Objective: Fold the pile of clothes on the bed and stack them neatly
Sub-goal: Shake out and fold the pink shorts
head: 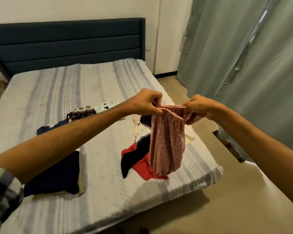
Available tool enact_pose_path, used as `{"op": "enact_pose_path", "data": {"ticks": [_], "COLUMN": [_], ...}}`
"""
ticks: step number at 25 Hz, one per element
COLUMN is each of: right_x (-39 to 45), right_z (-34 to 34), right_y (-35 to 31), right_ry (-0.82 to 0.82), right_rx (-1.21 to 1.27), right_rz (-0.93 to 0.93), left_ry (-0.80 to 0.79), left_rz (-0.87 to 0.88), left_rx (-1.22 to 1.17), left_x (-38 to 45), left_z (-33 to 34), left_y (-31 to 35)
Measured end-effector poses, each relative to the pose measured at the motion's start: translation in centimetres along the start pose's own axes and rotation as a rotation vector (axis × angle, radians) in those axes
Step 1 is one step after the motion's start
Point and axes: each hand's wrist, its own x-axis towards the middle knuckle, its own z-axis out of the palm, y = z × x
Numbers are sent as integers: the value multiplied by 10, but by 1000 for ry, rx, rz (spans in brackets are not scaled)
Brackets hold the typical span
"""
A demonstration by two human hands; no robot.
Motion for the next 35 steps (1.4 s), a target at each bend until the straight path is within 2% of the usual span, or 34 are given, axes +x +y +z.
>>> {"op": "enact_pose_path", "data": {"ticks": [3,8,13,15,18,20,22,24,27,29,31,32,33,34,35], "right_x": [59,175,276,298,301,288,272,258,253,240,236,231,219,199,176], "right_z": [31,102,154,169,190,208,240,284,361,411,440,458,474,490,508], "right_y": [-70,-174,-254,-282,-295,-271,-223,-159,-47,35,122,161,189,207,218], "right_ry": [50,175,127,91,68,10,-74,-93,-74,-177,-255,-260,-136,-182,-381], "right_rx": [-17,-202,208,363,519,507,417,228,-102,-284,-369,-391,-495,-618,-657], "right_rz": [11,-43,22,-13,-39,-100,-174,-246,-335,-290,-105,-18,-22,-46,-59], "left_ry": [77,62,252,336,378,343,238,65,-103,-200,-304,-357,-381,-404,-410], "left_rz": [-112,-197,-191,-157,-102,-81,-105,-180,-333,-485,-614,-631,-616,-605,-586], "left_rx": [37,452,558,525,428,399,435,416,331,224,98,28,-32,-92,-150], "left_x": [10,39,50,45,21,-9,-50,-93,-150,-194,-237,-255,-271,-282,-290], "left_z": [-49,-109,-165,-187,-201,-191,-156,-93,36,130,218,253,283,302,316], "left_y": [-66,-205,-309,-328,-332,-335,-343,-355,-381,-397,-408,-408,-405,-398,-391]}}
